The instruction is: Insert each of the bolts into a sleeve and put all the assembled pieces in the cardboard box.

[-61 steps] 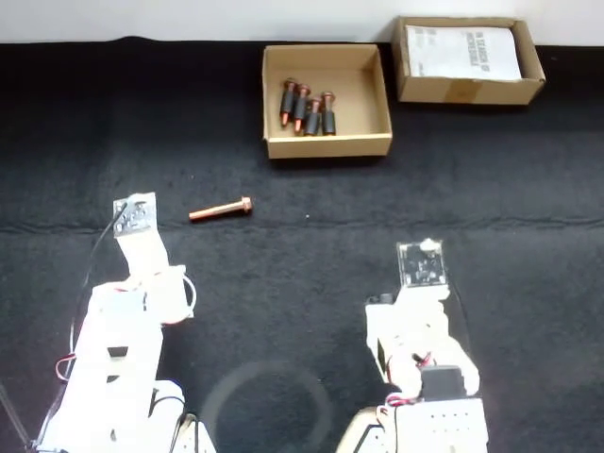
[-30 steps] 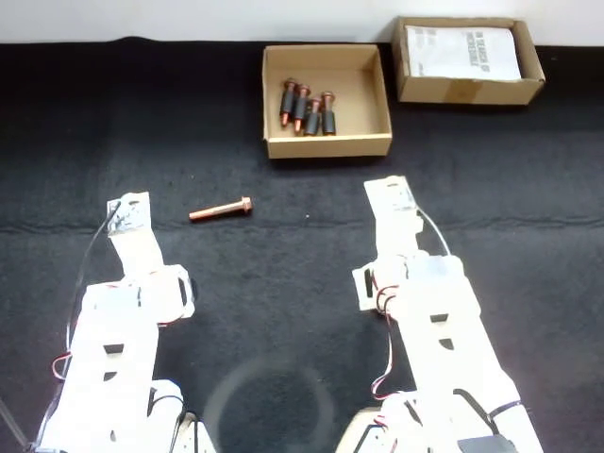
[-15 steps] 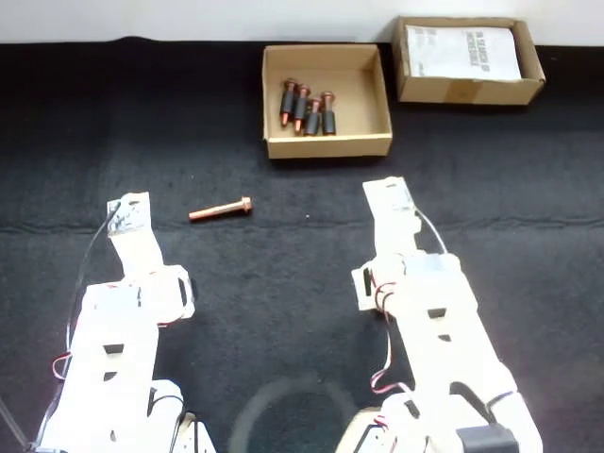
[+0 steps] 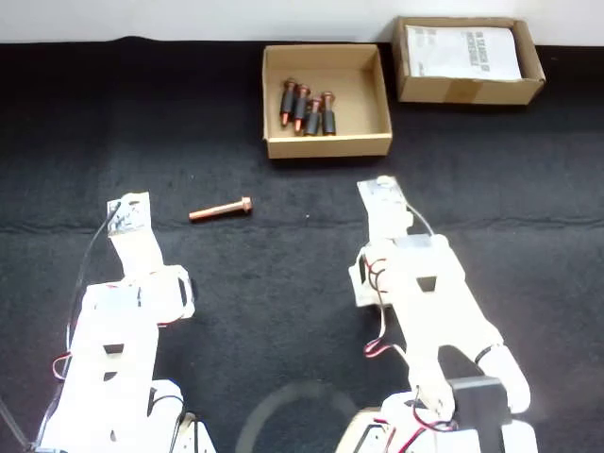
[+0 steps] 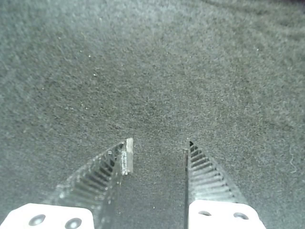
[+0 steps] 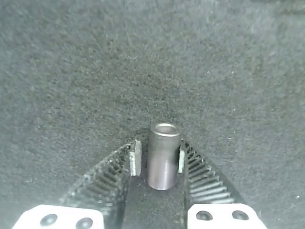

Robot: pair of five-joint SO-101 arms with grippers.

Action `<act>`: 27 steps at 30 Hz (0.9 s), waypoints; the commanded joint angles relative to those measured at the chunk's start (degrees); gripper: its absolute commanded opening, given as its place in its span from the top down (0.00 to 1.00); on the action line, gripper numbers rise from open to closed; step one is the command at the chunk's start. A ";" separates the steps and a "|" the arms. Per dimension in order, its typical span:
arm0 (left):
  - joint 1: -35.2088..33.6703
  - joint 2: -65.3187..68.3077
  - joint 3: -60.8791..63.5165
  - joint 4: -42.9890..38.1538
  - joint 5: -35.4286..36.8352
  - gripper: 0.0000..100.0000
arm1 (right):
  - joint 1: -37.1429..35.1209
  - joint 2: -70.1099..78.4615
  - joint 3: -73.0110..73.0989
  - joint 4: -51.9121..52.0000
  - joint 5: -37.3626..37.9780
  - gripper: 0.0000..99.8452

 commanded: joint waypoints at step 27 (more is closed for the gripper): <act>-2.42 0.13 -2.24 -0.09 0.44 0.82 | 0.04 3.65 -20.35 14.55 0.18 0.99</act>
